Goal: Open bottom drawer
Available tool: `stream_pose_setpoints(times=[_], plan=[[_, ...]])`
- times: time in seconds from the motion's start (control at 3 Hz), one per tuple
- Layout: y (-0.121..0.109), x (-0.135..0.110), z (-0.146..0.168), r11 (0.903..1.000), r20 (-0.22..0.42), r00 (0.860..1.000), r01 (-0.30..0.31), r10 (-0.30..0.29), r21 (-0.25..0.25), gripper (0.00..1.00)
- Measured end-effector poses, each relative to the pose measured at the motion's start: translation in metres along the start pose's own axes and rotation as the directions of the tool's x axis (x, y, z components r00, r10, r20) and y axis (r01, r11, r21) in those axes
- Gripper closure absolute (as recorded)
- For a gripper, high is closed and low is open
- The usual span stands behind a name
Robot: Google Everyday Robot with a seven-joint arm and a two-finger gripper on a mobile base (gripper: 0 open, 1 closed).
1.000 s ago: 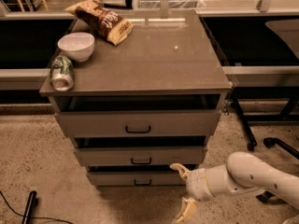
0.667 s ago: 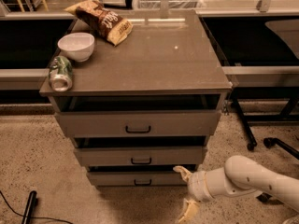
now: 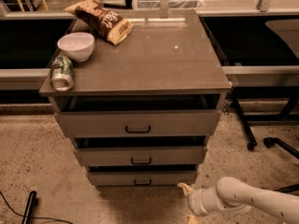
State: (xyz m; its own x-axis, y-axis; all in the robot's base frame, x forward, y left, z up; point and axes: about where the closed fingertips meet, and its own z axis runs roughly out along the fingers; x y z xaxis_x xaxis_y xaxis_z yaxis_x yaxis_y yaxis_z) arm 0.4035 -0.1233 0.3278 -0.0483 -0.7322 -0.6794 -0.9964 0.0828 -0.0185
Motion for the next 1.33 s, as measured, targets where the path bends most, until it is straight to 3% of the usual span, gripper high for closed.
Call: stream_pose_setpoints(times=[0.33,0.67,1.0,1.33], plan=[[0.0,0.0,0.0,1.0,0.0,1.0,0.001,-0.001,-0.001,0.0],[-0.002,-0.007,0.018,0.9961,0.025,0.997,0.07,-0.069,-0.054,0.0],[-0.034,-0.01,0.053,0.976,0.045,0.976,0.216,-0.215,-0.027,0.0],[-0.078,0.011,0.071,0.9639,0.019,0.964,0.266,-0.266,0.002,0.0]])
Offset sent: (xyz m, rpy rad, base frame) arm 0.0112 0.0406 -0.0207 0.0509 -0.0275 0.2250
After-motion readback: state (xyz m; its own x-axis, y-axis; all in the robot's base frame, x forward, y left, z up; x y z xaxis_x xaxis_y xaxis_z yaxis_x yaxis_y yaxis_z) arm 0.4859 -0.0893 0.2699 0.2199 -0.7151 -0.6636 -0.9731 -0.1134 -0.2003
